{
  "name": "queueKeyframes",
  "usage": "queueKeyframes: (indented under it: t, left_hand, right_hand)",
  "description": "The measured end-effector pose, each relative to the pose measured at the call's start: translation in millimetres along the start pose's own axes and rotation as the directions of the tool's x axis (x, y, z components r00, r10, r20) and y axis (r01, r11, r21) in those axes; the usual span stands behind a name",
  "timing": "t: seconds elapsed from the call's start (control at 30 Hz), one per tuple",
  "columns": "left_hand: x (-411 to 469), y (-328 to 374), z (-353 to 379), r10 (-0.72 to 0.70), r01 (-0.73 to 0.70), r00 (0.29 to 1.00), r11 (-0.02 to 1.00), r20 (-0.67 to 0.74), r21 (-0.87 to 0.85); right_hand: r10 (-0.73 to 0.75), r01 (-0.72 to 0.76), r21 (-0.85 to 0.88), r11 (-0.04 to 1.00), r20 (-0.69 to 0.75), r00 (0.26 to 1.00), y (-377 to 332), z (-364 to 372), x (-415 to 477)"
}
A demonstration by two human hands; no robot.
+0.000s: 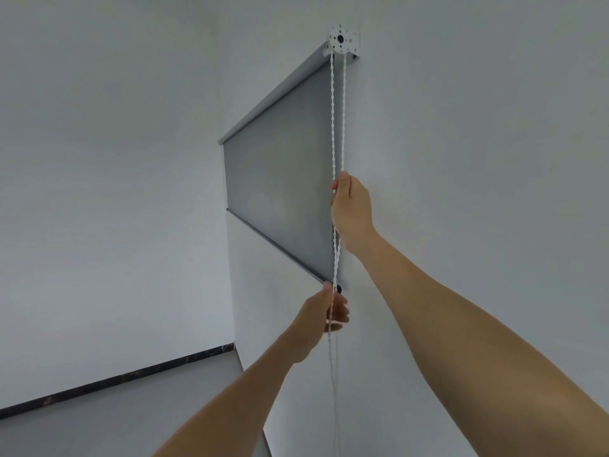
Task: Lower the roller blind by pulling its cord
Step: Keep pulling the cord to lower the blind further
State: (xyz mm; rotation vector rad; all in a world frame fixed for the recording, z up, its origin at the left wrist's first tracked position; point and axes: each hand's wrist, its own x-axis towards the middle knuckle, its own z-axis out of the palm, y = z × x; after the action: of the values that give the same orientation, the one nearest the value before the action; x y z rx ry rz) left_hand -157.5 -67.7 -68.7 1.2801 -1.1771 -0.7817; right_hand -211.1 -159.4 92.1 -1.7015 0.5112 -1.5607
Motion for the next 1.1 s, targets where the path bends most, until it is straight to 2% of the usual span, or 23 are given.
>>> queueKeyframes:
  t: [0.2,0.33,0.47,0.67,0.8,0.97,1.1]
  left_hand:
    - [31.3,50.1,-10.4,0.095,-0.110,0.984,0.990,-0.151,-0.092]
    - [51.8,90.0,-7.3,0.149,-0.170,0.973,0.979,-0.174,-0.113]
    - [68.6,125.8,1.5,0.181,-0.212,0.967,0.962,-0.177,-0.171]
    - [82.9,164.8,14.2,0.220,-0.251,0.962,0.946,-0.165,-0.205]
    - [85.9,182.5,19.7,0.228,-0.279,0.942,0.940,-0.247,-0.195]
    - [81.0,178.6,23.9,0.256,-0.306,0.926,0.939,-0.278,-0.154]
    - [74.0,158.0,22.9,0.240,-0.293,0.935,0.937,-0.261,-0.189]
  right_hand:
    - [-0.015,0.017,-0.113,0.993,0.020,1.000,27.8,-8.1,-34.1]
    - [0.020,-0.017,-0.092,0.996,0.034,0.999,44.2,-14.7,-62.3]
    - [-0.022,0.030,-0.119,0.992,0.066,0.998,54.2,-22.8,-85.6]
    - [0.127,-0.105,-0.194,0.975,0.104,0.986,90.2,-31.0,-131.1]
    - [0.196,-0.156,-0.229,0.961,0.164,0.967,106.9,-38.7,-154.9]
    - [0.309,-0.211,-0.322,0.923,0.292,0.905,124.0,-49.4,-182.0]
    - [0.337,-0.275,-0.215,0.937,0.349,0.875,121.9,-56.3,-180.5]
